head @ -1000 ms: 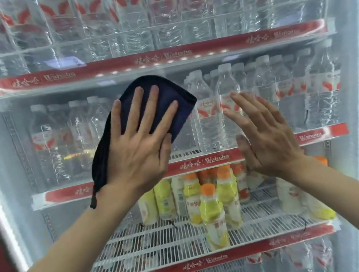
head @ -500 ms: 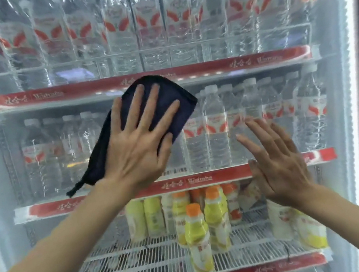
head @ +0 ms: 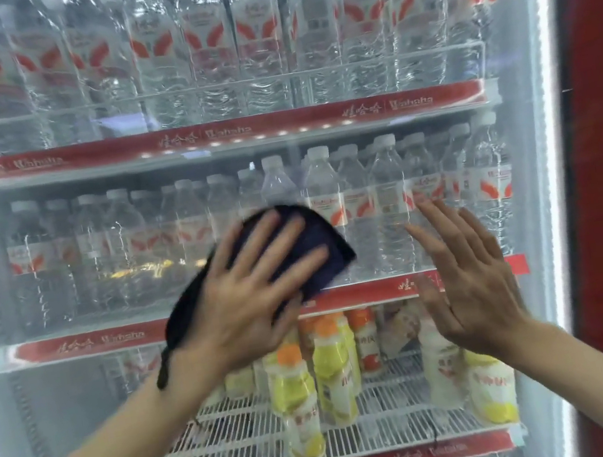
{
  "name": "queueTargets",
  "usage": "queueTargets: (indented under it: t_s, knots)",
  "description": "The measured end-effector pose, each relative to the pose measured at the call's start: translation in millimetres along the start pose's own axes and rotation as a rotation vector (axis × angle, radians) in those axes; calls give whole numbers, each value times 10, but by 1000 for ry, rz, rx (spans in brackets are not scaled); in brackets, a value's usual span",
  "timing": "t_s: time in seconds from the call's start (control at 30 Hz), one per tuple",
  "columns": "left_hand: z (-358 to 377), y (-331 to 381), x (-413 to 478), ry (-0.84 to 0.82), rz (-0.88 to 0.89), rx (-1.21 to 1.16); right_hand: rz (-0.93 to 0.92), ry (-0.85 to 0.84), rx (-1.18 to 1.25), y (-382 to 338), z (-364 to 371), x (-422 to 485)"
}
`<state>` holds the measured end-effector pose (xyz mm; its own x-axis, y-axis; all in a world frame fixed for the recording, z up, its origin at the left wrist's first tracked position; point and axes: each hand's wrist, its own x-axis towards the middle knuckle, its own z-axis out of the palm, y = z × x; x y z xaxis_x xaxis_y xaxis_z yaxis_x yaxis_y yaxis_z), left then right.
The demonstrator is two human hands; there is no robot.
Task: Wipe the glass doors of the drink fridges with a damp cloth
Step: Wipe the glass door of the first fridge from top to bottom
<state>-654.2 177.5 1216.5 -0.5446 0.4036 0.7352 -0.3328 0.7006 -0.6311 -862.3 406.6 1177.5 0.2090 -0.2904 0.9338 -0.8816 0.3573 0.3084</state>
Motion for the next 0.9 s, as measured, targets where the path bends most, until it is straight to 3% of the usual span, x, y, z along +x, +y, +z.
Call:
queueTargets:
  t_s: [0.13,0.27,0.43,0.57,0.73,0.9]
  knots:
    - [-77,-45,468,15,-221,41,-54,-44,-52,132,65,-141]
    - [41,346,267,20,-280,25,-62,-42,-67,128,71,-147]
    - [232,1069,-250,-81,3,-25,-61,-37,57,135,21,-124]
    - [140,714,-2,-79,204,-26,-55,30,27,360,-140,-161]
    - [-18,370,810,14,-142,19,-48,0,-42,557,-114,-241]
    - [98,753,739,41,-230,4,-68,13,-30,548,-114,-260]
